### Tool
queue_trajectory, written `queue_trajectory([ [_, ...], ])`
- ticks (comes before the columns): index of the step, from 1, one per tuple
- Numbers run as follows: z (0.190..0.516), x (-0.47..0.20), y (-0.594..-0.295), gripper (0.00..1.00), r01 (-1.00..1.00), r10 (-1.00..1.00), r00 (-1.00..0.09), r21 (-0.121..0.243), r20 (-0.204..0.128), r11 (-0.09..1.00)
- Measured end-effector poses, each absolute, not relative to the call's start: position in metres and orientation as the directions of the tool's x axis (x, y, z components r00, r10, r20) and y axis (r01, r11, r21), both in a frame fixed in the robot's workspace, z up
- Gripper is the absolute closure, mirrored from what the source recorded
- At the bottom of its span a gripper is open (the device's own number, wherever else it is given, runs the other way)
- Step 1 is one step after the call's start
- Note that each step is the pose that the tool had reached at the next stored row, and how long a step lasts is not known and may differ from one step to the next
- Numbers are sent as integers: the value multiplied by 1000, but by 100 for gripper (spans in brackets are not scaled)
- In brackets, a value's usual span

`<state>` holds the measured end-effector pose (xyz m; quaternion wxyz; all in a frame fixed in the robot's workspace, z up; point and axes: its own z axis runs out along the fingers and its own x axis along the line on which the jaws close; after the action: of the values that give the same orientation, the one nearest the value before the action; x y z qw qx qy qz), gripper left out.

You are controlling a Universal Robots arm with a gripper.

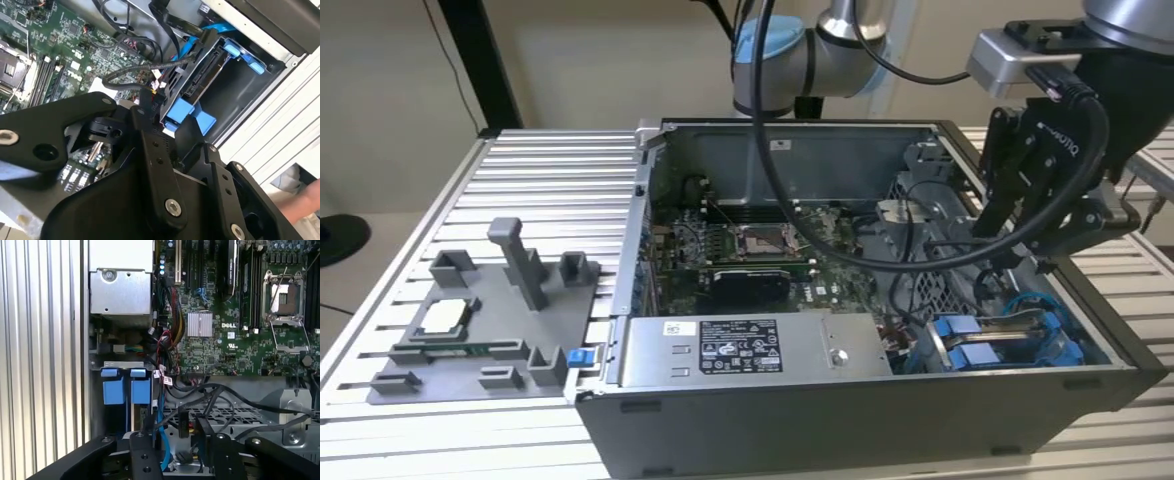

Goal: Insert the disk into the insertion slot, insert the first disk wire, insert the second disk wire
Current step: 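Insert the first disk wire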

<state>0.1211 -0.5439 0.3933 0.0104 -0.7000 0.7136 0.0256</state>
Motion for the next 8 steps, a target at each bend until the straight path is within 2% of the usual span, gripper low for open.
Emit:
queue_trajectory([
  [8,390,119,-543,0,-999,-998,-24,22,-54,23],
])
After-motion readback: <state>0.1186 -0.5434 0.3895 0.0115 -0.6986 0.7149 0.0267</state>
